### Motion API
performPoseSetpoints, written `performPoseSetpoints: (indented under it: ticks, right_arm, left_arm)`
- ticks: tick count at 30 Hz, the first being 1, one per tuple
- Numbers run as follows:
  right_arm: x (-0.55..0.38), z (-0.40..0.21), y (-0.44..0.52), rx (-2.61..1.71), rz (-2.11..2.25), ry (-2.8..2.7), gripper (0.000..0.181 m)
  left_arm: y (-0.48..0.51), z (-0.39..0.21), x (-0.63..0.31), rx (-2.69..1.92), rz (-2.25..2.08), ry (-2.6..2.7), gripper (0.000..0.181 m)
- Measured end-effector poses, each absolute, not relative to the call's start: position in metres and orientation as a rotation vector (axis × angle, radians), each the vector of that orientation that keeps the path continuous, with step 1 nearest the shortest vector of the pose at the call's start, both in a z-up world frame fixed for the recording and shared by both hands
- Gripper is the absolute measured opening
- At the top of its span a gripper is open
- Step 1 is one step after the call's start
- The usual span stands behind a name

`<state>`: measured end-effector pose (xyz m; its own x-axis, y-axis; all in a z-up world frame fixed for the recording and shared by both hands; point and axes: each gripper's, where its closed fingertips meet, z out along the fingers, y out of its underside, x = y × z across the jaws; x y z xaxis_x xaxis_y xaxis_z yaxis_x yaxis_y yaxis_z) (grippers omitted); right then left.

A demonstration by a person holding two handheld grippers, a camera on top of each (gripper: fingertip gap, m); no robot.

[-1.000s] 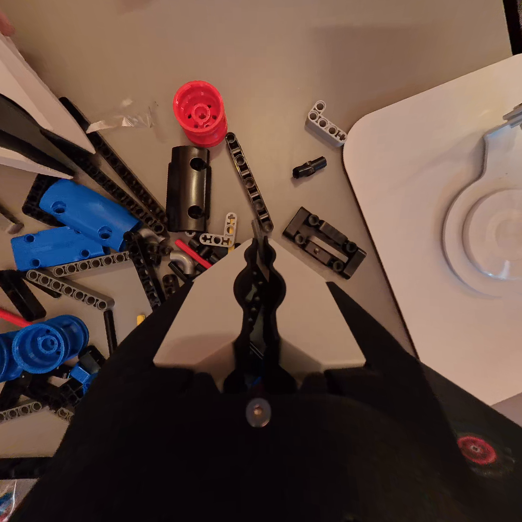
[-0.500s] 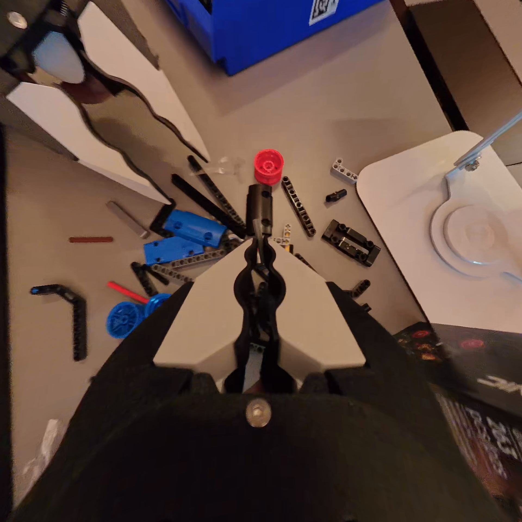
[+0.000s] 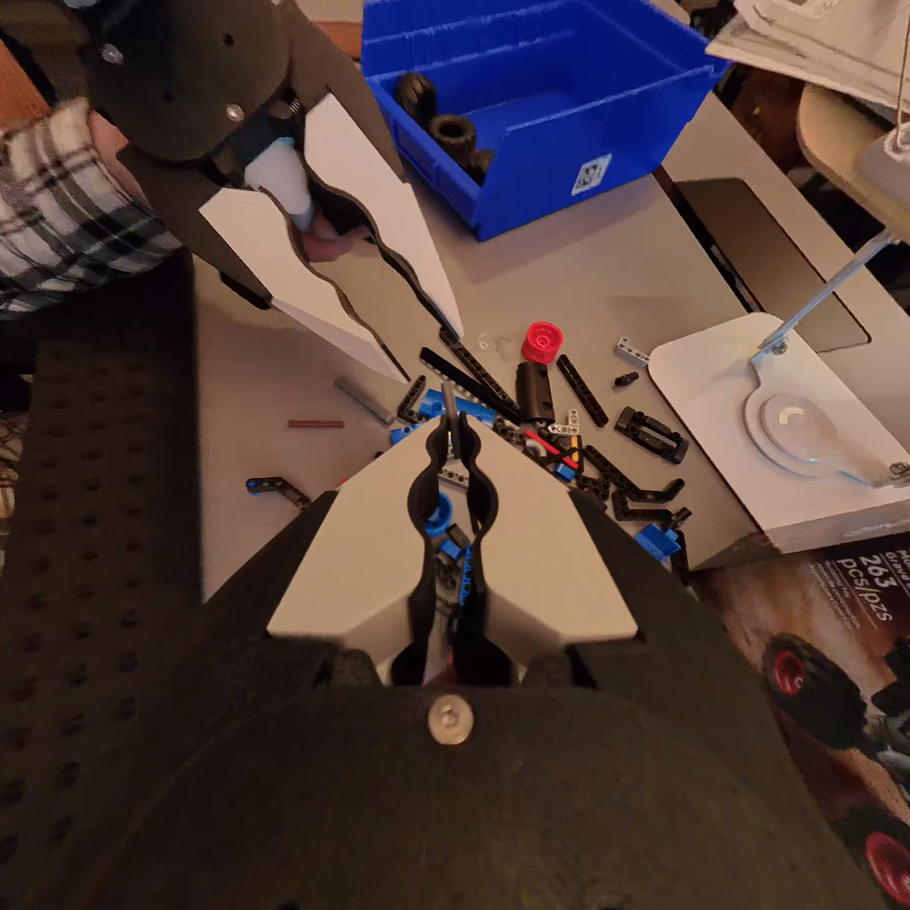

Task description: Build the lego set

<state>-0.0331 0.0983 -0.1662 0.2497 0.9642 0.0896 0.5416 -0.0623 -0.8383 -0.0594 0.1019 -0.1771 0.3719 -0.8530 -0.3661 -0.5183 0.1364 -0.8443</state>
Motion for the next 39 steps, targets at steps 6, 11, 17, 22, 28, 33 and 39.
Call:
performPoseSetpoints:
  ticks: [6, 11, 17, 22, 28, 33, 39]
  right_arm:
    - [-0.032, -0.170, 0.082, -1.705, 0.689, -1.386, 0.002]
    - [-0.032, -0.176, 0.074, -1.704, 0.640, -1.442, 0.001]
    - [-0.029, -0.175, 0.068, -1.666, 0.574, -1.441, 0.002]
    - [-0.020, -0.179, 0.065, -1.641, 0.461, -1.341, 0.023]
    - [-0.003, -0.181, 0.061, -1.509, 0.220, -1.307, 0.020]
    - [-0.004, -0.180, 0.067, -1.394, -0.031, -1.352, 0.011]
    - [-0.006, -0.179, 0.072, -1.293, -0.191, -1.385, 0.011]
  left_arm:
    - [0.089, -0.177, -0.039, -1.460, -0.403, 1.330, 0.014]
    - [0.079, -0.177, -0.030, -1.396, -0.412, 1.374, 0.009]
    - [0.067, -0.177, -0.024, -1.402, -0.489, 1.409, 0.001]
    - [0.066, -0.176, -0.020, -1.375, -0.459, 1.404, 0.001]
    - [0.065, -0.173, -0.015, -1.384, -0.526, 1.366, 0.001]
    - [0.066, -0.175, -0.013, -1.406, -0.515, 1.366, 0.002]
    - [0.060, -0.182, -0.009, -1.421, -0.552, 1.398, 0.001]
